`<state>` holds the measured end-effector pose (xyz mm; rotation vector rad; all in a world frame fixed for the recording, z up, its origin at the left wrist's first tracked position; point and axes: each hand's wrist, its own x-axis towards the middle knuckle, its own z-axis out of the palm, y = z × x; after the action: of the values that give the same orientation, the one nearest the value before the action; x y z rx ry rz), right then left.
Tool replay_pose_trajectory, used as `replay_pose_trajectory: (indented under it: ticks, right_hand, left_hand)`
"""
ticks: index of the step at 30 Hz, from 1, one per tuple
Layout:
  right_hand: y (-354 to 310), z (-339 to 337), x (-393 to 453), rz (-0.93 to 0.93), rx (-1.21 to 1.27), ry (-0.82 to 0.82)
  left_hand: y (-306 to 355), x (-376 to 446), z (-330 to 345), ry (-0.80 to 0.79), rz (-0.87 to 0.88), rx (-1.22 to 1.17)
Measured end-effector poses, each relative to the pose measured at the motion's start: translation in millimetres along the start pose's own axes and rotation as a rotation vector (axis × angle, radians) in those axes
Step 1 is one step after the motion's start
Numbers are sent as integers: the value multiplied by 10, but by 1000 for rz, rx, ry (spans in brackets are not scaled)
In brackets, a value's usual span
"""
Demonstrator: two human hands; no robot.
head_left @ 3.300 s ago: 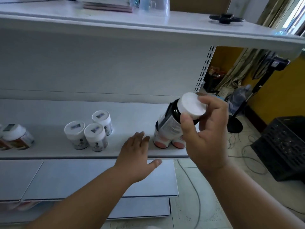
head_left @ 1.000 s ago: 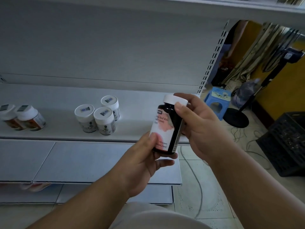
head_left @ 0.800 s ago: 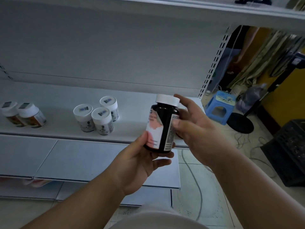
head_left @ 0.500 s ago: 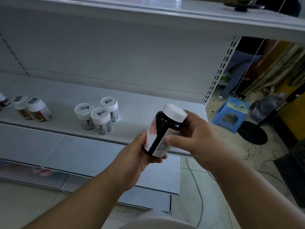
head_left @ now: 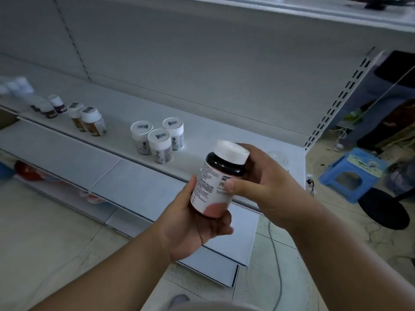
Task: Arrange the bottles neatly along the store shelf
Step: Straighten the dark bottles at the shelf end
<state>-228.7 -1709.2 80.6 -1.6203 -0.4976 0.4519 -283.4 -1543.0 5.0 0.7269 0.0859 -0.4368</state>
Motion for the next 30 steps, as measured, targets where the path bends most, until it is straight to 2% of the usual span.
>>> replay_pose_trajectory:
  ticks: [3, 8, 12, 15, 17, 21, 26, 30]
  right_hand:
    - [26, 63, 12, -21, 41, -36]
    - [112, 129, 27, -22, -45, 59]
    - [106, 135, -53, -31, -57, -5]
    - [107, 89, -113, -55, -74, -9]
    - [127, 83, -123, -102, -168, 23]
    - [117, 255, -47, -172, -306, 29]
    - [94, 835, 280, -219, -370, -125]
    - [34, 1591, 648, -239, -386, -291]
  left_hand:
    - [-43, -75, 17, 54, 1, -53]
    - [-198, -229, -33, 61, 64, -54]
    - [-258, -254, -6, 64, 115, -70]
    - [-276, -231, 13, 87, 144, 46]
    - [-271, -220, 14, 191, 207, 273]
    - [-166, -405, -76, 496, 384, 769]
    - [32, -962, -368, 679, 423, 1067]
    - [288, -1465, -814, 926, 482, 1113]
